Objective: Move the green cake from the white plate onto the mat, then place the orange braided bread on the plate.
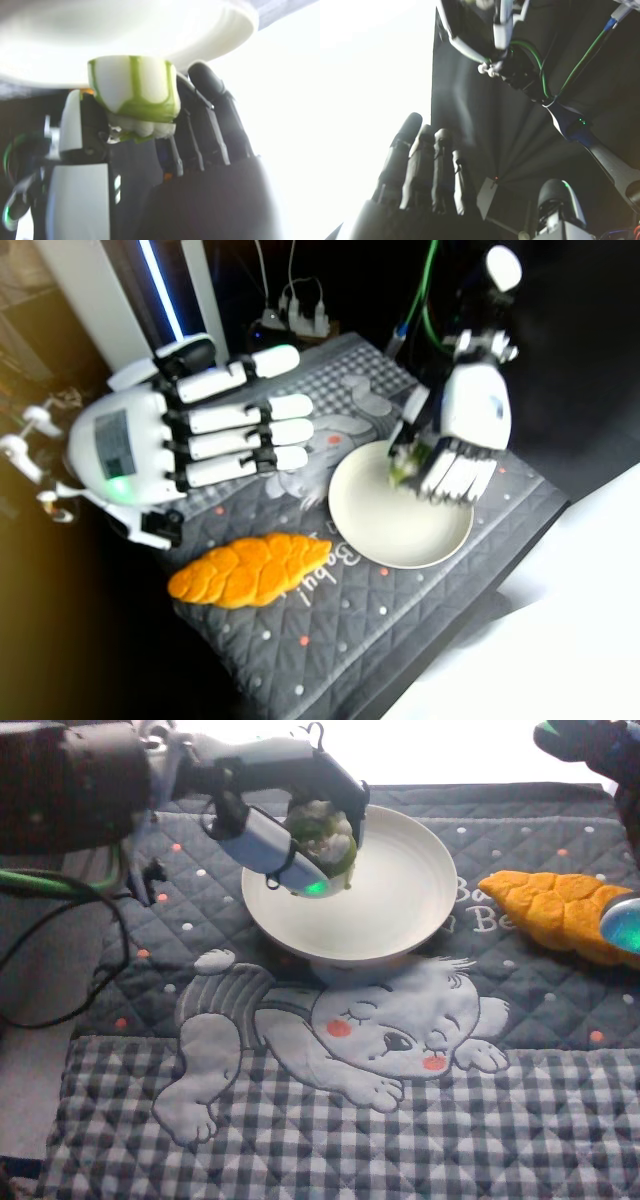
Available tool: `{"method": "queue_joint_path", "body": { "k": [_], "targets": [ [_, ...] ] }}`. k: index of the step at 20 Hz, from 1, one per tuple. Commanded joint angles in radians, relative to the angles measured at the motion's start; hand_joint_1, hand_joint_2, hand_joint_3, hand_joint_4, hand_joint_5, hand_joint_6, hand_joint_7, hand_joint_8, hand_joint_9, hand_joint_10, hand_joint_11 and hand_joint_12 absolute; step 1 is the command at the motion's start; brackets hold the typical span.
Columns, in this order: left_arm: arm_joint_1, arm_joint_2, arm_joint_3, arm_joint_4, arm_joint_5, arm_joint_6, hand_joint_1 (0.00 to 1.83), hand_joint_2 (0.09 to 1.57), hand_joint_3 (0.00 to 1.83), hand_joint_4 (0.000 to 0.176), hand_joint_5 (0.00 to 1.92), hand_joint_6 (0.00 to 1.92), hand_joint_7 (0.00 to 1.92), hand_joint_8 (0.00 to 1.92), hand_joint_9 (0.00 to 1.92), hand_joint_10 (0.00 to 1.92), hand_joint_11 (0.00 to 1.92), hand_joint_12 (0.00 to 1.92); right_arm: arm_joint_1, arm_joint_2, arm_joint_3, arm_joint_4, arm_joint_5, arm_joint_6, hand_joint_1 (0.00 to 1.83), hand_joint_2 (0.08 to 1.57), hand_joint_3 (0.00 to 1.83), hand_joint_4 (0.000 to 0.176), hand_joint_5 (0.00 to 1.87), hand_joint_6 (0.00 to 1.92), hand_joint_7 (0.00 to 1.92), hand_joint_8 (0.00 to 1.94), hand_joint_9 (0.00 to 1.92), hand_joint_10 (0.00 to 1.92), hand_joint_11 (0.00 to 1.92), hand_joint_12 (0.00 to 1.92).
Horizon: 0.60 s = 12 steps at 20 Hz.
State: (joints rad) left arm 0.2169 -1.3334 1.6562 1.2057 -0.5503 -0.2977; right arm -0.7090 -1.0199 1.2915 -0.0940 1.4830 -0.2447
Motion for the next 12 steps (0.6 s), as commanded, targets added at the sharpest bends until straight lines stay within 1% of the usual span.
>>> {"method": "queue_joint_path", "body": {
  "k": [1, 2, 3, 4, 5, 6, 7, 8, 9, 10, 11, 12],
  "targets": [
    [-0.017, 0.027, -0.024, -0.055, -0.086, 0.013, 1.32, 1.22, 0.00, 0.000, 0.83, 1.26, 0.71, 1.26, 0.71, 1.51, 0.45, 1.52, 0.008, 0.009, -0.001, 0.040, 0.114, 0.004, 0.22, 0.99, 0.00, 0.082, 0.05, 0.00, 0.21, 0.00, 0.17, 0.00, 0.00, 0.72],
    [-0.018, 0.051, -0.053, -0.055, -0.099, 0.023, 1.33, 1.20, 0.00, 0.000, 0.86, 1.22, 0.75, 1.18, 0.77, 1.44, 0.53, 1.48, 0.008, 0.009, -0.001, 0.041, 0.114, 0.004, 0.23, 0.99, 0.00, 0.095, 0.06, 0.00, 0.21, 0.00, 0.16, 0.00, 0.00, 0.66],
    [-0.018, 0.072, -0.079, -0.048, -0.112, 0.026, 1.34, 1.19, 0.00, 0.000, 0.85, 1.27, 0.79, 1.11, 0.75, 1.39, 0.53, 1.35, 0.008, 0.009, -0.002, 0.042, 0.114, 0.004, 0.22, 1.00, 0.00, 0.096, 0.07, 0.00, 0.22, 0.00, 0.18, 0.01, 0.00, 0.72],
    [-0.017, 0.094, -0.110, -0.027, -0.119, 0.034, 1.25, 1.14, 0.00, 0.000, 0.98, 1.10, 0.91, 0.96, 0.78, 0.88, 0.52, 1.25, 0.008, 0.009, -0.003, 0.044, 0.114, 0.004, 0.21, 0.99, 0.00, 0.085, 0.04, 0.00, 0.24, 0.00, 0.19, 0.01, 0.00, 0.77],
    [-0.013, 0.116, -0.149, -0.009, -0.115, 0.055, 1.24, 1.12, 0.01, 0.000, 1.02, 1.06, 0.92, 0.94, 0.85, 0.60, 0.49, 1.23, 0.008, 0.009, -0.004, 0.045, 0.114, 0.004, 0.21, 0.99, 0.00, 0.075, 0.02, 0.00, 0.23, 0.00, 0.18, 0.00, 0.00, 0.78],
    [-0.005, 0.136, -0.189, 0.007, -0.117, 0.081, 1.25, 1.11, 0.00, 0.000, 1.05, 1.03, 0.92, 0.93, 0.86, 0.51, 0.44, 1.25, 0.008, 0.009, -0.004, 0.046, 0.114, 0.005, 0.20, 0.97, 0.00, 0.071, 0.01, 0.00, 0.23, 0.00, 0.19, 0.01, 0.00, 0.78],
    [0.007, 0.147, -0.217, 0.008, -0.128, 0.097, 1.26, 1.10, 0.00, 0.000, 1.08, 0.98, 0.96, 0.85, 0.89, 0.44, 0.50, 1.20, 0.008, 0.009, -0.006, 0.046, 0.114, 0.005, 0.20, 0.96, 0.00, 0.067, 0.01, 0.00, 0.25, 0.01, 0.20, 0.01, 0.00, 0.78],
    [0.017, 0.155, -0.237, 0.007, -0.140, 0.107, 1.35, 1.11, 0.00, 0.000, 1.07, 0.93, 0.93, 0.91, 0.84, 1.07, 0.55, 1.17, 0.008, 0.009, -0.007, 0.046, 0.114, 0.005, 0.21, 0.96, 0.00, 0.058, 0.04, 0.01, 0.26, 0.01, 0.20, 0.01, 0.00, 0.78],
    [0.036, 0.168, -0.265, 0.001, -0.155, 0.127, 1.37, 1.11, 0.00, 0.000, 1.09, 0.87, 0.94, 0.90, 0.84, 1.21, 0.64, 1.22, 0.008, 0.009, -0.009, 0.047, 0.114, 0.005, 0.21, 0.97, 0.00, 0.059, 0.03, 0.00, 0.26, 0.01, 0.20, 0.01, 0.00, 0.78],
    [0.046, 0.178, -0.287, -0.009, -0.159, 0.149, 1.37, 1.12, 0.00, 0.000, 1.06, 0.91, 0.92, 0.92, 0.81, 1.29, 0.68, 1.26, 0.008, 0.009, -0.009, 0.047, 0.114, 0.005, 0.22, 0.97, 0.00, 0.055, 0.00, 0.00, 0.25, 0.00, 0.20, 0.00, 0.00, 0.75],
    [0.058, 0.193, -0.318, -0.015, -0.156, 0.196, 1.27, 1.11, 0.00, 0.000, 1.06, 1.00, 0.93, 0.89, 0.81, 0.92, 0.72, 1.24, 0.008, 0.009, -0.009, 0.047, 0.114, 0.005, 0.22, 0.97, 0.00, 0.075, 0.00, 0.00, 0.25, 0.00, 0.20, 0.00, 0.00, 0.77],
    [0.067, 0.208, -0.361, -0.016, -0.139, 0.256, 1.26, 1.11, 0.00, 0.000, 1.06, 1.02, 0.95, 0.85, 0.87, 0.66, 0.74, 1.16, 0.008, 0.009, -0.010, 0.047, 0.114, 0.005, 0.21, 0.97, 0.00, 0.069, 0.00, 0.00, 0.25, 0.00, 0.20, 0.00, 0.00, 0.77]
  ]
}}
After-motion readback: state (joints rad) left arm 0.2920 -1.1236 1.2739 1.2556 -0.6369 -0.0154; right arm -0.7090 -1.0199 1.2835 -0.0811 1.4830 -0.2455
